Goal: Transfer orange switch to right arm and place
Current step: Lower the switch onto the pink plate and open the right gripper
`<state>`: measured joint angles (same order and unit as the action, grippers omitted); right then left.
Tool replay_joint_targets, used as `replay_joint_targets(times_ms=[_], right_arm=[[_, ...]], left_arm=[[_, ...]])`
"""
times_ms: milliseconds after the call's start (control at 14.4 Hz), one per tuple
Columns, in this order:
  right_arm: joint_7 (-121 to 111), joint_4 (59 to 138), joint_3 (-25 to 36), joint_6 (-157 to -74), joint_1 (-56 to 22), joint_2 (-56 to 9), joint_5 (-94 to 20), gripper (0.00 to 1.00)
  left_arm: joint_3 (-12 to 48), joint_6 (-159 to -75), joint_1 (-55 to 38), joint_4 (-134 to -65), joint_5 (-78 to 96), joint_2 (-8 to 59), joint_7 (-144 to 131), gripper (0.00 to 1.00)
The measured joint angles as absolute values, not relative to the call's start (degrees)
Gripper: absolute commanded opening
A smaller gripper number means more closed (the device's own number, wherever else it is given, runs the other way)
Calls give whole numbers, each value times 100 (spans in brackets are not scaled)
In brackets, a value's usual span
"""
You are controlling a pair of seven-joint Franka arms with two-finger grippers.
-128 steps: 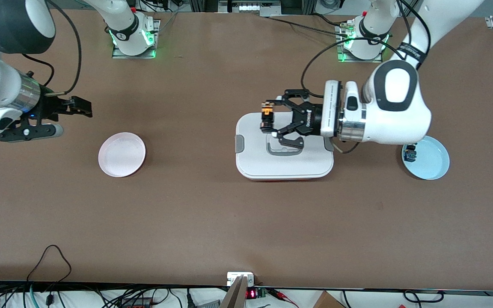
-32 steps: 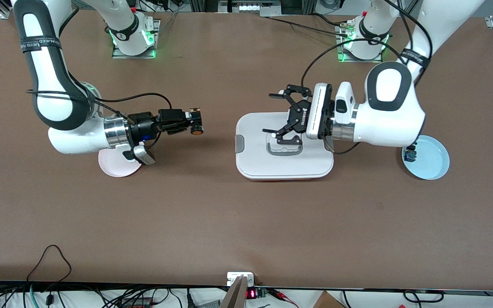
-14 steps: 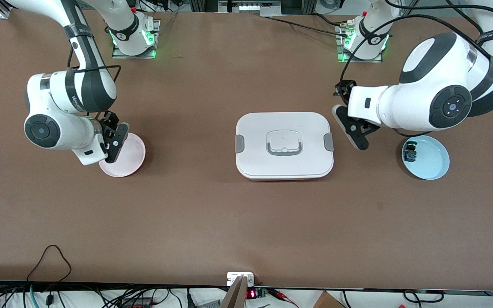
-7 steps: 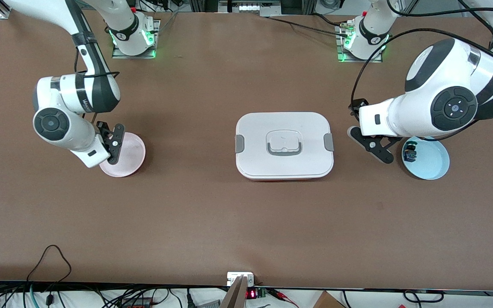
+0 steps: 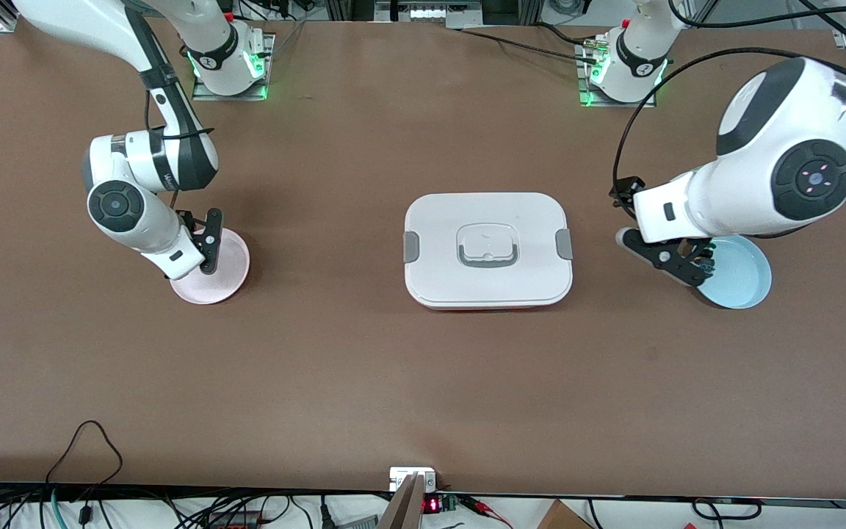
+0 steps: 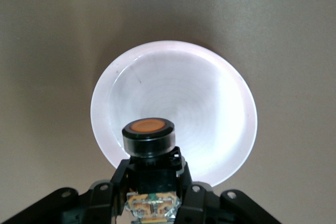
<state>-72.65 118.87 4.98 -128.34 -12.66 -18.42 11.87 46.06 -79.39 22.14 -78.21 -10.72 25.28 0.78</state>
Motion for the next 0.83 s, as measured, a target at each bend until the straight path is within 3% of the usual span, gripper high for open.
replay_joint_targets(times_ms=[139, 278, 486, 625, 834], right_arm=[[-7305, 12064, 498, -13190, -1246, -1842, 1187, 0], [-7349, 12256, 499, -13613, -1164, -1849, 1188, 0], [-7418, 12450, 499, -14047, -1034, -1914, 1188, 0], [-7418, 12510, 499, -14303, -1010, -2003, 1188, 0], [-7418, 12592, 489, -14602, -1009, -2175, 1188, 0]], left_arm=[[4028, -7886, 1914, -7689, -1046, 2335, -402, 100], [2848, -8012, 1219, -7699, -600, 1979, -630, 100], [1239, -8939, 465, -8482, 55, 1173, -659, 100], [834, -9175, 249, -9057, 84, 619, -658, 100], [766, -9233, 96, -9519, -41, -32, -673, 100]])
